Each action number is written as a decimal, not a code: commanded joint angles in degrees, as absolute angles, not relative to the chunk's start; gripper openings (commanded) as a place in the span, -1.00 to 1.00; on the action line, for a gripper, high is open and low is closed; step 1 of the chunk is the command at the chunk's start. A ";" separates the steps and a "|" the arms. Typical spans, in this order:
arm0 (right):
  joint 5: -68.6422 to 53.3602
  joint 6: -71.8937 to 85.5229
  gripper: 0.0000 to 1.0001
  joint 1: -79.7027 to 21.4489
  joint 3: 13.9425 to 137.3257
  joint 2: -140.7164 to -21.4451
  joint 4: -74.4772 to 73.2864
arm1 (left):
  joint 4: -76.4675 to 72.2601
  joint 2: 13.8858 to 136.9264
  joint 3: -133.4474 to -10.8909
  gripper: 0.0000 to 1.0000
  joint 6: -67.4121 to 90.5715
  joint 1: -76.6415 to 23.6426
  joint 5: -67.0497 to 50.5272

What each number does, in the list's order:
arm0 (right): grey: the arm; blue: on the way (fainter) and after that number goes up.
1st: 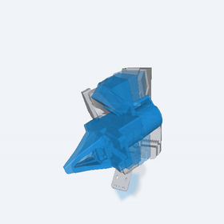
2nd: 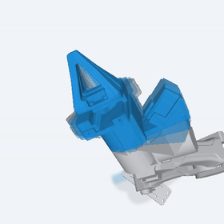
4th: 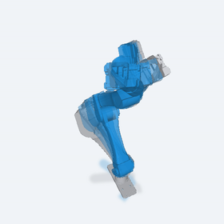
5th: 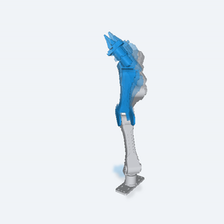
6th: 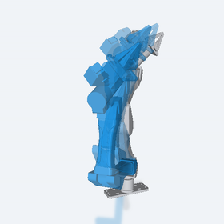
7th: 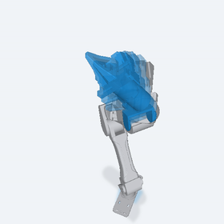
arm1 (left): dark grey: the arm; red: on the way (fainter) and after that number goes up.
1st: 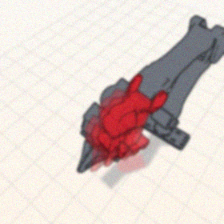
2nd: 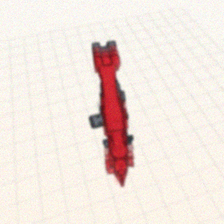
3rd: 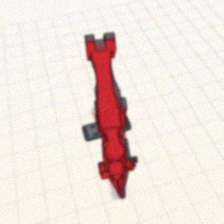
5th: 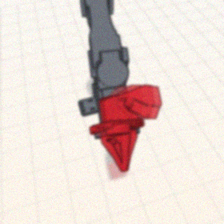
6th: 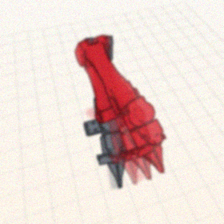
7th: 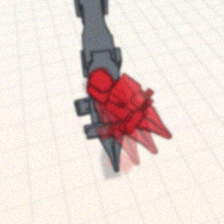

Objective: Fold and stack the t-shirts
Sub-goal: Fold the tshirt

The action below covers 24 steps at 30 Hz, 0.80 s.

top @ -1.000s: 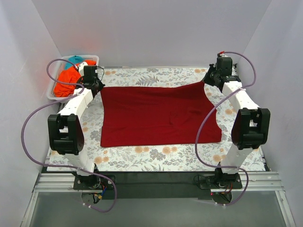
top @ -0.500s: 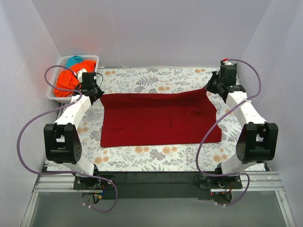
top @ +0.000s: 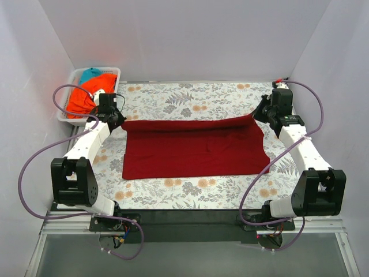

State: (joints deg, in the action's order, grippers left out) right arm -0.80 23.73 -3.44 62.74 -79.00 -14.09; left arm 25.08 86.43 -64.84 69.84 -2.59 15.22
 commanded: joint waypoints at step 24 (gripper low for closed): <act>2.20 24.61 -0.97 -3.25 50.36 -74.79 -15.38 | 29.09 85.69 -55.72 -1.00 69.61 -2.29 15.38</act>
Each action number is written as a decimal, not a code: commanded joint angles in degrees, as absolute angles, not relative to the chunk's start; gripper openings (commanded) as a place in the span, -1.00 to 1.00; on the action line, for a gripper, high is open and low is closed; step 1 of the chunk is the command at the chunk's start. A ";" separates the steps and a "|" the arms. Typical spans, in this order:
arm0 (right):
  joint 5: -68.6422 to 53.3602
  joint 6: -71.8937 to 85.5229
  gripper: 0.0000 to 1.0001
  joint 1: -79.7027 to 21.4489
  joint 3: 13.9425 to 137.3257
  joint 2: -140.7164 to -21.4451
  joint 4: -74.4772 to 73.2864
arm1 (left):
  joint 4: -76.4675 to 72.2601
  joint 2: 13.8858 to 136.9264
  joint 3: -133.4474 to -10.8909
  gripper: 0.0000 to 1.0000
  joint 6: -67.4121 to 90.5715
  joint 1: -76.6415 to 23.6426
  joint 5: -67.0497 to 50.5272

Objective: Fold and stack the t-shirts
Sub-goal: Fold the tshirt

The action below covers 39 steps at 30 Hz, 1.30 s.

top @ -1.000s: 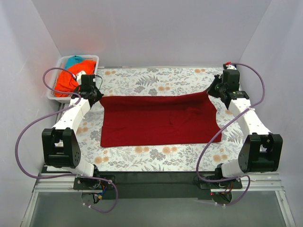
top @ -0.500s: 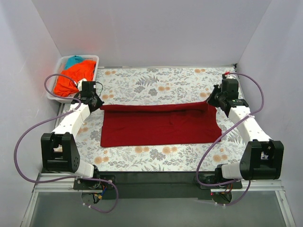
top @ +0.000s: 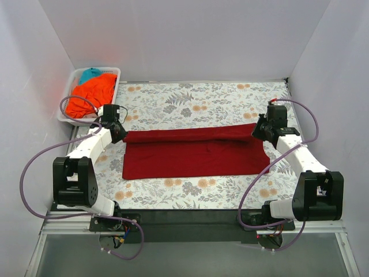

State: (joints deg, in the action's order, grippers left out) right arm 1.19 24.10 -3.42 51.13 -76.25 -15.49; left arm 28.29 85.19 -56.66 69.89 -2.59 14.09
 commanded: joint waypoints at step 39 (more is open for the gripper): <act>-0.26 25.22 -0.97 -5.54 43.95 -74.00 -17.84 | 30.23 90.53 -55.28 -1.00 69.00 -2.29 16.70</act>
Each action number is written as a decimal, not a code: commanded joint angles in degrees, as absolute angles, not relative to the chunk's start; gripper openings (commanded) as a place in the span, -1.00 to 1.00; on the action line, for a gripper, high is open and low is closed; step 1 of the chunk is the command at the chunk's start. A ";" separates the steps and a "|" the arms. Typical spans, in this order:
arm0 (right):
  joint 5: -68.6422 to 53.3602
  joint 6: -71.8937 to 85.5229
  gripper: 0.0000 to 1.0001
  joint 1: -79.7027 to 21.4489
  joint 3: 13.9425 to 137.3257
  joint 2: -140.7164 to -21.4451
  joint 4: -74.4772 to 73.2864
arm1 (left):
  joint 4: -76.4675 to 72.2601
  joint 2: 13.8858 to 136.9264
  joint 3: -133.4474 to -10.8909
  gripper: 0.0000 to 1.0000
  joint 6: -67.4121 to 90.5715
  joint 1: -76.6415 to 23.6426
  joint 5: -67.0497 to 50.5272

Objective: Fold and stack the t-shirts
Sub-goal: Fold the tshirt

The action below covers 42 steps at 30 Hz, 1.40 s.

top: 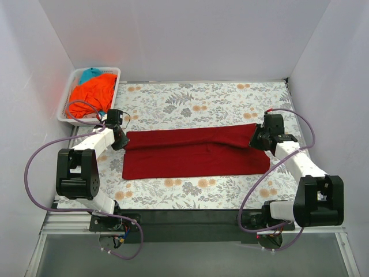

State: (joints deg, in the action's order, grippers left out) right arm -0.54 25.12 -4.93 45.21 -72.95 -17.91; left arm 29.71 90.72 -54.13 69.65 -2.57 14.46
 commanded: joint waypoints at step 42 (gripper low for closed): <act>2.20 21.10 0.15 -2.73 50.36 -73.20 -20.31 | 16.62 104.20 -78.64 0.09 65.03 -22.40 -15.19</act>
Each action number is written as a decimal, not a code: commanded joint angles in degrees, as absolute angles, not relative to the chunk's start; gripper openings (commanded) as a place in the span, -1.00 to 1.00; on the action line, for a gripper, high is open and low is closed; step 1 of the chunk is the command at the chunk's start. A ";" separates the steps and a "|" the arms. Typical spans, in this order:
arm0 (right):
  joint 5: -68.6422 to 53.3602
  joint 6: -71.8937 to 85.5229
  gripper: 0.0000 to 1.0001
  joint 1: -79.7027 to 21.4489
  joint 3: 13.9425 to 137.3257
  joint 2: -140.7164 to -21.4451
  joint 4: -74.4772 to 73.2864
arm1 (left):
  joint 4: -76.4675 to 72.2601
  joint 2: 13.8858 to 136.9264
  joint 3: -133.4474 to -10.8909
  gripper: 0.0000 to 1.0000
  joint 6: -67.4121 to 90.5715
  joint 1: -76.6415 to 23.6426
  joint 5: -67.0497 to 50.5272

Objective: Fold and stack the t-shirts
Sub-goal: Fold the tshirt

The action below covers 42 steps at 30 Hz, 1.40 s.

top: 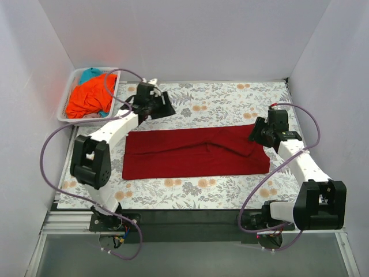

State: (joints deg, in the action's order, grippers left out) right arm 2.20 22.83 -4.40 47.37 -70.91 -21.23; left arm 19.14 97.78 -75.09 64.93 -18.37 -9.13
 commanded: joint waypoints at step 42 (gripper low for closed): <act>-8.61 24.78 -0.29 5.89 60.82 -90.09 -14.24 | 13.62 136.14 -111.45 -0.56 67.24 -40.25 -29.01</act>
